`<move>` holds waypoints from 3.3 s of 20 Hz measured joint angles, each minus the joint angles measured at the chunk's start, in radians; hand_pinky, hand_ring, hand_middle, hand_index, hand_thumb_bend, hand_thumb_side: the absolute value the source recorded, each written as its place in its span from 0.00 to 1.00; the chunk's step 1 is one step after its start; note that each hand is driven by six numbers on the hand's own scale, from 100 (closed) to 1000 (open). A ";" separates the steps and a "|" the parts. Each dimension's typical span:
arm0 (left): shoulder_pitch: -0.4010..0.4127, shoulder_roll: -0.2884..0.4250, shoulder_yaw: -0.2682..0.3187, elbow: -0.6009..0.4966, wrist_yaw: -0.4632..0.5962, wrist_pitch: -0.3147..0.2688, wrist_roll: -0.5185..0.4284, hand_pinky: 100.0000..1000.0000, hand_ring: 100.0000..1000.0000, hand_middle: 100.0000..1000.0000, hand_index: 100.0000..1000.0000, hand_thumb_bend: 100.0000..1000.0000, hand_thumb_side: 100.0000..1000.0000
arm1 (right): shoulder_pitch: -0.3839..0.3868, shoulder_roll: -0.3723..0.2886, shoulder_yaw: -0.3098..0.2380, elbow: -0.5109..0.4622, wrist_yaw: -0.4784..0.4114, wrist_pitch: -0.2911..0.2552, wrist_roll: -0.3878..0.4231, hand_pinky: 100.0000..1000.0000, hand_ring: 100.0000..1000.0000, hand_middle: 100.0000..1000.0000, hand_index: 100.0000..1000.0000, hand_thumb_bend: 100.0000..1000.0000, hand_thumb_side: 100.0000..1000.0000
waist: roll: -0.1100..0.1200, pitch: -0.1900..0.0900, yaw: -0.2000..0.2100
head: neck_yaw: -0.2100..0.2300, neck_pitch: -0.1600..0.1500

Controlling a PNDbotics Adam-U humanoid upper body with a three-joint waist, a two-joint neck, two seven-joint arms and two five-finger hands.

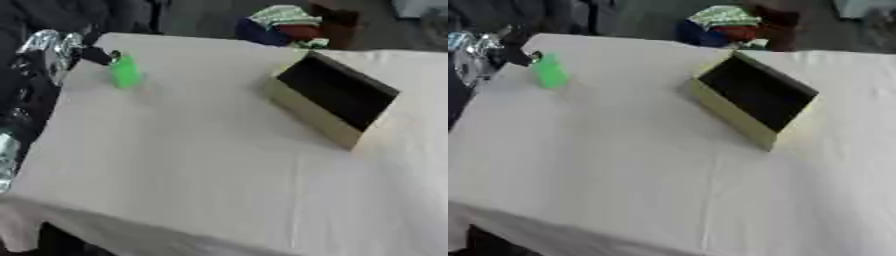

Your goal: Pick up objects on the table and place them in the box.

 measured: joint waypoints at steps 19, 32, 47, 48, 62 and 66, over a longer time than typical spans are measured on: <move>0.009 0.001 0.000 0.001 -0.002 0.015 0.001 0.77 0.82 0.83 0.95 0.32 0.60 | 0.000 0.008 0.000 0.000 0.000 0.000 0.000 0.60 0.84 0.61 0.81 0.00 0.19 | -0.002 0.004 0.000 | -0.012 0.000; 0.034 0.001 0.004 0.001 0.002 0.053 0.049 0.75 0.78 0.79 0.94 0.39 0.69 | -0.002 0.011 0.000 0.005 -0.006 -0.005 0.005 0.60 0.84 0.61 0.81 0.00 0.20 | -0.023 0.040 -0.015 | 0.031 0.000; 0.053 0.001 0.007 0.013 0.021 0.107 0.071 0.74 0.74 0.74 0.92 0.36 0.71 | -0.010 0.018 -0.006 0.013 -0.015 -0.013 0.011 0.60 0.85 0.61 0.81 0.00 0.20 | -0.036 0.053 -0.028 | 0.055 0.000; 0.053 0.001 0.007 0.013 0.022 0.109 0.070 0.74 0.74 0.74 0.92 0.36 0.71 | -0.010 0.018 -0.006 0.013 -0.015 -0.014 0.011 0.60 0.85 0.61 0.81 0.00 0.20 | -0.037 0.054 -0.028 | 0.055 0.000; 0.058 0.001 0.012 0.016 0.038 0.119 0.079 0.70 0.66 0.66 0.83 0.18 0.52 | -0.011 0.025 -0.006 0.021 -0.016 -0.019 0.016 0.60 0.85 0.61 0.81 0.00 0.20 | -0.045 0.058 -0.031 | 0.063 0.000; 0.058 0.001 0.013 0.012 0.075 0.098 0.109 0.65 0.57 0.54 0.74 0.01 0.31 | -0.011 0.025 -0.006 0.024 -0.018 -0.019 0.016 0.60 0.85 0.61 0.81 0.00 0.21 | -0.044 0.058 -0.033 | 0.067 0.000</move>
